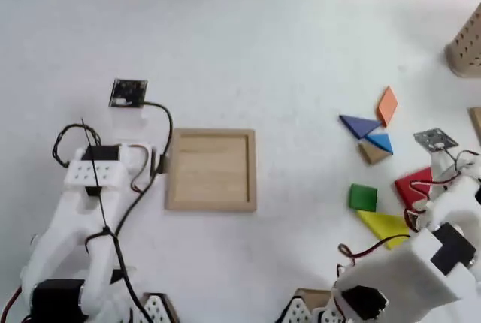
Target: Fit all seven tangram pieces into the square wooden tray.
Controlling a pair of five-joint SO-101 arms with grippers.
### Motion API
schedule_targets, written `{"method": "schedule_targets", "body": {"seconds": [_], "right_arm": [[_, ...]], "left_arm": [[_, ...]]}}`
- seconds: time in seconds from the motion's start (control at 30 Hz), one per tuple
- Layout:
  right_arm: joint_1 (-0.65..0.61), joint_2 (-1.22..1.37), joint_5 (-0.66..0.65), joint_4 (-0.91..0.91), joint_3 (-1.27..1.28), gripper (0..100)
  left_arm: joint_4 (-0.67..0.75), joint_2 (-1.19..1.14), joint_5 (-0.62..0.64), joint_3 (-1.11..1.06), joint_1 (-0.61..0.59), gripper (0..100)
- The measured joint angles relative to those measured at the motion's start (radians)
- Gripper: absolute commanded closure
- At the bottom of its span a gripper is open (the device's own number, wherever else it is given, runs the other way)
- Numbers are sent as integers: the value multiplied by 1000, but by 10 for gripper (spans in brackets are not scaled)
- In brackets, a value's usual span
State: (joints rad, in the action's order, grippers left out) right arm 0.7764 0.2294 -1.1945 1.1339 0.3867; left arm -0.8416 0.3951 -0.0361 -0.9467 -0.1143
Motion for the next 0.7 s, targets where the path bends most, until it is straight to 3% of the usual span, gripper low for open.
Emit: {"method": "schedule_targets", "body": {"seconds": [0.37,0.57,0.7], "right_arm": [[-183,-132,141,58,83,975],[-232,-322,361,94,101,822],[-245,-359,546,57,106,805]], "left_arm": [[0,0,0,0,0,777],[0,0,0,0,0,777],[0,0,0,0,0,778]]}}
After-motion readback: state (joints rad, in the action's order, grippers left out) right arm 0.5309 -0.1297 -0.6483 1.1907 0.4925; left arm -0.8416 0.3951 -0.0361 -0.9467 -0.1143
